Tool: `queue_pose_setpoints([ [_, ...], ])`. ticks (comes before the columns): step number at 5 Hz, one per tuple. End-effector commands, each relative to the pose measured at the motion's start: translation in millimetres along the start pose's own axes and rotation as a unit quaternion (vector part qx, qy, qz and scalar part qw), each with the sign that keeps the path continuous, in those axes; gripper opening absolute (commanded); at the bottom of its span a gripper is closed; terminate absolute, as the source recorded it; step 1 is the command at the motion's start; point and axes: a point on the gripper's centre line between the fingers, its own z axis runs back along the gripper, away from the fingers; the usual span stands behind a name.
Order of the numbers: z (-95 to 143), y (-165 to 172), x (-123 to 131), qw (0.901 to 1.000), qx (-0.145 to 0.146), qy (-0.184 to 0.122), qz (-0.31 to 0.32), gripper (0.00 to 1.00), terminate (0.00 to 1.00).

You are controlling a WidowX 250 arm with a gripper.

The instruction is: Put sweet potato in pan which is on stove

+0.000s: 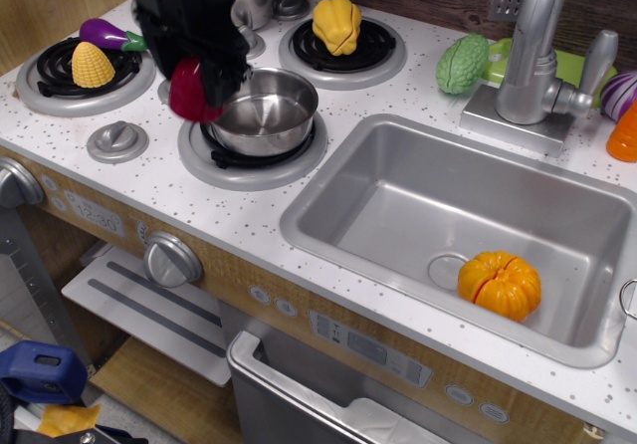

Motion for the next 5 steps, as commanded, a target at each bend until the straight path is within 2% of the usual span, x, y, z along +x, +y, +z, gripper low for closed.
queue_pose_setpoints([
  [1, -9.6, 17.7, 29.5, 0.9984, -0.014, -0.048, -0.029, 0.00, 0.00],
  [3, -33.1, 15.4, 37.2, 0.9960, -0.054, -0.063, -0.035, 0.00, 0.00],
  [4, -34.1, 12.3, 36.0, 0.9955, -0.057, -0.069, -0.032, 1.00, 0.00],
  [5, -34.1, 12.3, 36.0, 0.9955, -0.057, -0.069, -0.032, 1.00, 0.00],
])
